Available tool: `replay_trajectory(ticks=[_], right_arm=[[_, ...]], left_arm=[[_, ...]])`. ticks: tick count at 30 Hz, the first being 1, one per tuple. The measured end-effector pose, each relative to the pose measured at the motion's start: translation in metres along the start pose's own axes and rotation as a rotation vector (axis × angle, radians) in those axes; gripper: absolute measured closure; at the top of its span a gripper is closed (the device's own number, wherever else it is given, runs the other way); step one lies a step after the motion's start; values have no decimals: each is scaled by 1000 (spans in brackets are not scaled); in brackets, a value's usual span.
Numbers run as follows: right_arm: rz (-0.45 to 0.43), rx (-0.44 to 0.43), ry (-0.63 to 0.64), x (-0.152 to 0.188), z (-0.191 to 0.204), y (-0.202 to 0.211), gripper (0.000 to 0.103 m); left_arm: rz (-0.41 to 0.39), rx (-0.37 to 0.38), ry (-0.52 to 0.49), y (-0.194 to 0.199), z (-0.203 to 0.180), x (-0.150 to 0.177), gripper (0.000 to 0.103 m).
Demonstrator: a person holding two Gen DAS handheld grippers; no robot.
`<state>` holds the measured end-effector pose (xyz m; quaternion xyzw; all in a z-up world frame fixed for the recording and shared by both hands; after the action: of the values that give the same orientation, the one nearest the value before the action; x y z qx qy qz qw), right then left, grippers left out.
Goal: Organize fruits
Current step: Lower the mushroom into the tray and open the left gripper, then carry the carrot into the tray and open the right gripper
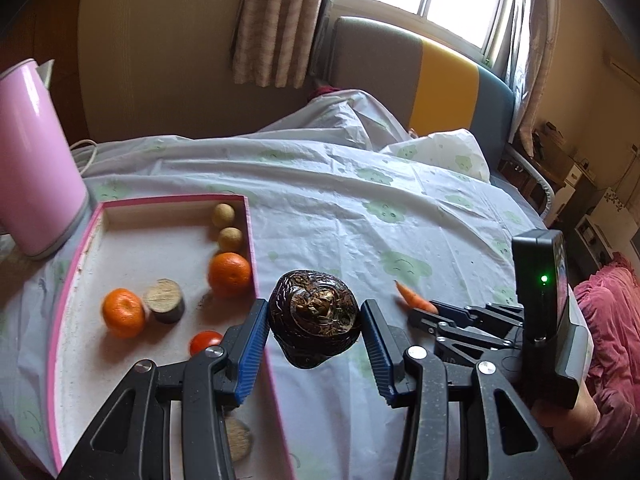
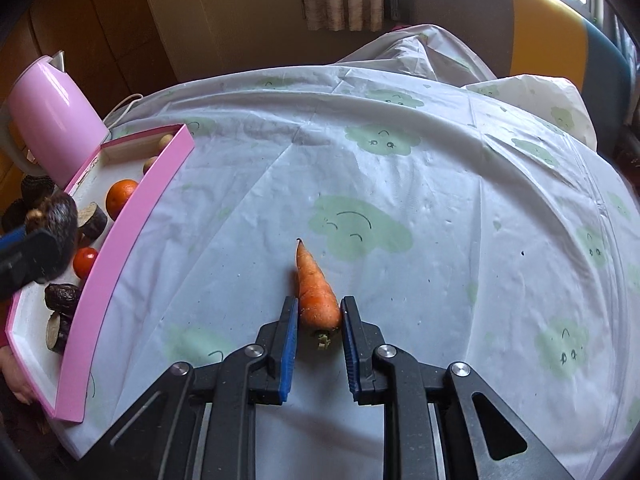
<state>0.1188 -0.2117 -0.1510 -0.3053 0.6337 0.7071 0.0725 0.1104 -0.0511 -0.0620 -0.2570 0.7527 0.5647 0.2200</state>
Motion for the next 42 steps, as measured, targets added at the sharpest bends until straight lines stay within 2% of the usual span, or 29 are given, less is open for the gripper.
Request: replay_trajectory(ticks=[4, 10, 13, 17, 21, 25, 29, 33, 35, 37, 38, 42], right_arm=[[-4, 11, -3, 1, 1, 0, 82], [0, 32, 4, 0, 2, -1, 82], [4, 44, 1, -2, 2, -1, 82], [-13, 28, -16, -8, 8, 6, 82], [-66, -49, 18, -25, 40, 21, 82], [-118, -152, 92, -47, 90, 35, 82], [-112, -241, 151, -61, 137, 32, 82], [-102, -270, 185, -64, 169, 24, 81], [-94, -276, 192, -63, 176, 22, 77], [-95, -272, 198, -60, 181, 22, 65], [-96, -270, 196, -59, 181, 22, 63], [-124, -199, 193, -54, 177, 29, 49]], left_arm=[[-27, -56, 32, 9, 27, -1, 56], [-47, -198, 97, 15, 82, 6, 55], [-56, -216, 136, 20, 99, 9, 41], [-71, -225, 139, 27, 105, 10, 39], [-80, -221, 140, 34, 105, 11, 39], [-96, -228, 145, 41, 108, 12, 39], [-109, -233, 155, 47, 112, 12, 39], [-114, -236, 167, 52, 118, 14, 39], [-116, -240, 170, 53, 120, 15, 39], [-120, -244, 177, 55, 122, 15, 39], [-121, -247, 180, 55, 124, 15, 39], [-140, -256, 190, 59, 125, 16, 39]])
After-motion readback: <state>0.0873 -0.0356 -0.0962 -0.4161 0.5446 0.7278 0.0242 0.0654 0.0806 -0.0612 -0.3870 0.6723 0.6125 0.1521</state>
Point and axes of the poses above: each gripper's, at about its wrist camera, not at the fingertips, and y roughly against the way its jaws point, z to its left, x to its underside, the point moved 7 cm from there along -y, roughly the way its jaws point, and after that the axes turned 8 degrees about y, right-handed, at the moved point
